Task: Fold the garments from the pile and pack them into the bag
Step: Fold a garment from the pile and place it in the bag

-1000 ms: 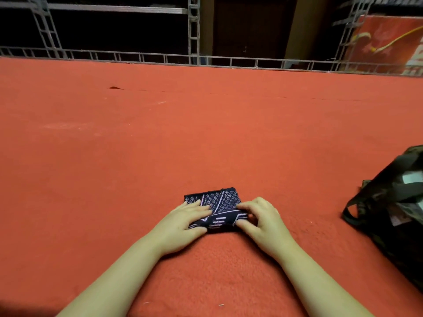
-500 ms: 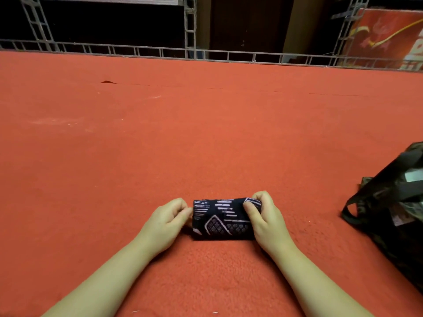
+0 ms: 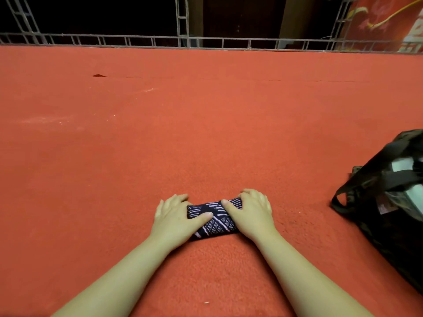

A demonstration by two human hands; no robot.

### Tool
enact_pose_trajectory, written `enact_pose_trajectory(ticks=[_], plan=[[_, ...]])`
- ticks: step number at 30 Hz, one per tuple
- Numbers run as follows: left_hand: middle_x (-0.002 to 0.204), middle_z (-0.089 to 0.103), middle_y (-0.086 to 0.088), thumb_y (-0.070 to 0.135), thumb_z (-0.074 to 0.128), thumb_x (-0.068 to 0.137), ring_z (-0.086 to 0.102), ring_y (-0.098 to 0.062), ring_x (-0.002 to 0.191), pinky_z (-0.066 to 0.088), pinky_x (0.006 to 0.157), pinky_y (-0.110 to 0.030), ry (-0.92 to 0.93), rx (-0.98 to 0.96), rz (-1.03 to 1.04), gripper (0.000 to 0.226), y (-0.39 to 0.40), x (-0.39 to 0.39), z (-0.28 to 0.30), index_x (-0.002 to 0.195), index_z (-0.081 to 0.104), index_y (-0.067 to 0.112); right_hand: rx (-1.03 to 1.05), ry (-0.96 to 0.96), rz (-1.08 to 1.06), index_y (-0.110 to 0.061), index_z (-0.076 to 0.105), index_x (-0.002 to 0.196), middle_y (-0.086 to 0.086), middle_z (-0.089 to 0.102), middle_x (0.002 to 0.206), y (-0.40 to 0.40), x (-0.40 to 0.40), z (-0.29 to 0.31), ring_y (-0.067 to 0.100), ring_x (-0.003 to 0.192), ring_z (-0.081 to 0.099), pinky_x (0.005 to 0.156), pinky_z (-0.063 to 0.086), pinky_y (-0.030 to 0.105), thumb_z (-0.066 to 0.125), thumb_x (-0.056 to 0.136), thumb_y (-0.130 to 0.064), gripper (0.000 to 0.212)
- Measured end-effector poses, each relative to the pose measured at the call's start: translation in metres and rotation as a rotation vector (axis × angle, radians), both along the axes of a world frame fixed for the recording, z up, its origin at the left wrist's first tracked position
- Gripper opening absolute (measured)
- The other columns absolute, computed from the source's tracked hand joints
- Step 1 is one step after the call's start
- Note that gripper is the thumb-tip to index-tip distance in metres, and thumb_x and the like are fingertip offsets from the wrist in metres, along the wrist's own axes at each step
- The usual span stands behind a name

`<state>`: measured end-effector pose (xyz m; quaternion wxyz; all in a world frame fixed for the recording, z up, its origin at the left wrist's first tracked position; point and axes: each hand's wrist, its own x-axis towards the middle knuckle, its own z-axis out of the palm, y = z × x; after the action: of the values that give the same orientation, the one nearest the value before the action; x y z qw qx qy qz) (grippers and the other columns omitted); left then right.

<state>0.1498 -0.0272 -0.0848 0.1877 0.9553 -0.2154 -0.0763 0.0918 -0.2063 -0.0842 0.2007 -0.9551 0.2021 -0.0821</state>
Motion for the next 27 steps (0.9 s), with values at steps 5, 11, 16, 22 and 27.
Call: enact_pose_trajectory(ticks=[5,11,16,22,27], plan=[[0.154,0.028,0.001,0.054,0.049,0.09,0.013,-0.017,0.145,0.003,0.119,-0.039,0.121,-0.073,0.01,0.051,-0.004,-0.011,0.009,0.134,0.048,0.027,0.085,0.077,0.091,-0.013,0.058,0.121,0.004,0.04,0.149,-0.005,-0.007,0.006,0.02,0.142,0.025,0.118,0.01,0.041,0.044,0.088,-0.062,0.061],[0.095,0.07,-0.001,0.027,0.064,0.089,0.066,-0.019,0.092,0.051,0.083,-0.033,0.389,-0.941,0.225,0.013,-0.029,-0.057,0.031,0.097,0.061,0.016,0.706,-0.253,0.027,-0.02,0.048,0.086,-0.005,0.055,0.08,-0.015,-0.052,0.028,0.015,0.079,0.053,0.072,0.041,0.031,0.059,0.091,-0.033,0.018],[0.082,0.066,0.001,0.032,0.057,0.092,0.06,-0.015,0.066,0.046,0.052,-0.024,0.26,-0.952,0.166,0.016,-0.087,-0.074,0.074,0.092,0.059,0.016,0.808,-0.453,-0.027,-0.027,0.04,0.117,0.005,0.054,0.114,-0.051,-0.096,0.076,0.021,0.105,0.056,0.094,0.044,0.034,0.063,0.088,-0.017,0.038],[0.101,0.06,-0.001,0.027,0.061,0.089,0.055,-0.019,0.081,0.044,0.071,-0.035,0.173,-1.001,-0.073,0.033,-0.171,-0.113,0.124,0.115,0.044,0.039,0.455,-0.675,-0.116,-0.03,0.034,0.116,-0.004,0.047,0.12,-0.104,-0.175,0.138,0.011,0.11,0.049,0.096,0.039,0.027,0.067,0.084,-0.021,0.047],[0.112,0.054,0.008,0.019,0.061,0.087,0.062,-0.022,0.092,0.055,0.077,-0.038,0.15,-1.073,-0.277,0.043,-0.236,-0.162,0.15,0.103,0.049,0.057,0.334,-0.797,-0.263,-0.035,0.036,0.099,-0.003,0.048,0.109,-0.158,-0.231,0.158,0.019,0.102,0.052,0.084,0.045,0.035,0.066,0.08,-0.031,0.036]])
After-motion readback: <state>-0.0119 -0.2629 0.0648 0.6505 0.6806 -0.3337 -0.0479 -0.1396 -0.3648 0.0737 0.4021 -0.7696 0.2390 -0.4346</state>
